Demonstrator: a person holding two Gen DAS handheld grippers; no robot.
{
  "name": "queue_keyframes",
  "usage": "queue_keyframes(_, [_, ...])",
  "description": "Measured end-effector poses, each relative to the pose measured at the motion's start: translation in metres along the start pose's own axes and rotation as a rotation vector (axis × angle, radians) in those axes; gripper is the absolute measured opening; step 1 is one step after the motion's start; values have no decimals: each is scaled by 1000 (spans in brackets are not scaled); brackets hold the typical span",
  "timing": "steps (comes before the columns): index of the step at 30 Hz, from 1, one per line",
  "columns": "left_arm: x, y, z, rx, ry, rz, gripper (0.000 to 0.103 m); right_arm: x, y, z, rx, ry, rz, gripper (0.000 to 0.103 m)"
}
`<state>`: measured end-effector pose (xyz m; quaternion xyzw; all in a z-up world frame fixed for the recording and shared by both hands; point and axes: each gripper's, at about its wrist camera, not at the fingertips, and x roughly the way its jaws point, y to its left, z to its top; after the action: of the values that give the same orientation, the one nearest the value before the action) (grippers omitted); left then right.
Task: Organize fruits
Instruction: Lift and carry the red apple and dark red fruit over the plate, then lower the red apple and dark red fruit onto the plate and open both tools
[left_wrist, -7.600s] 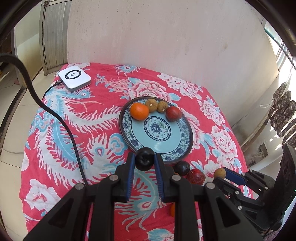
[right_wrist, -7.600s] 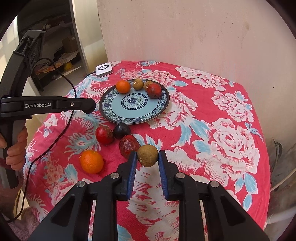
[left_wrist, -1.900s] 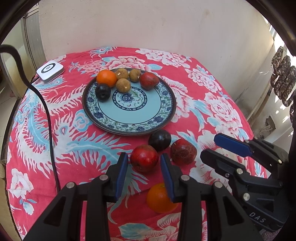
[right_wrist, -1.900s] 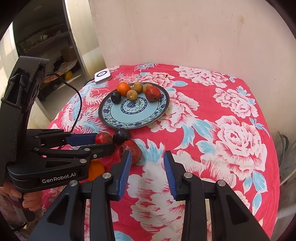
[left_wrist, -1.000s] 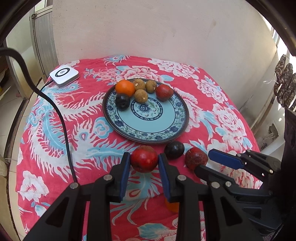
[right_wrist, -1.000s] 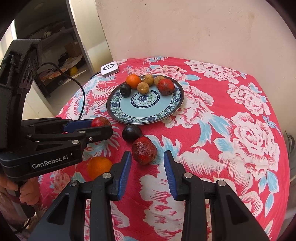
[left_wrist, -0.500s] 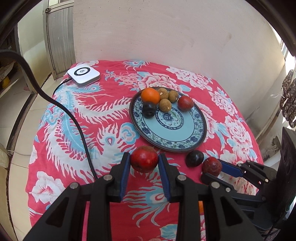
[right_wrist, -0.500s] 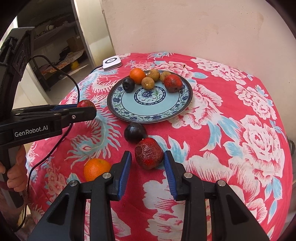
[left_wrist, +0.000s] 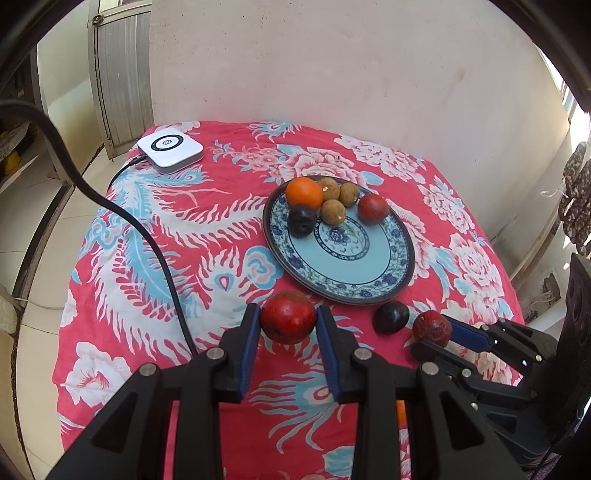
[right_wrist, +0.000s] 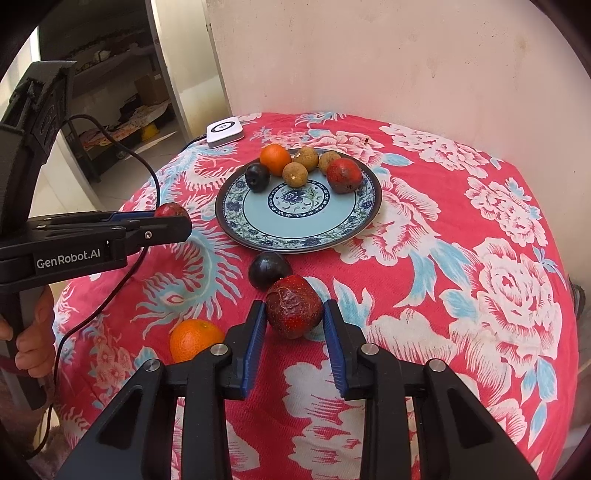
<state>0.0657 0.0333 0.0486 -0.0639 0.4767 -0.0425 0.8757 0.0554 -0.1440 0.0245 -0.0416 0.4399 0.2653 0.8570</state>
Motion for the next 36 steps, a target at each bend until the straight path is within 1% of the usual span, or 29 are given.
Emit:
queue_keyframes(12, [-3, -1, 2, 1, -8, -9, 32, -8, 3, 3, 2, -24, 12, 33])
queue_keyframes(22, [-4, -10, 12, 29, -21, -30, 32, -7, 3, 16, -24, -39, 6, 33])
queue_keyframes(33, [9, -20, 25, 55, -8, -60, 32, -3, 7, 34, -59, -56, 8, 33])
queue_keyframes(36, [14, -20, 30, 57, -3, -57, 32, 1, 8, 39, -71, -57, 8, 33])
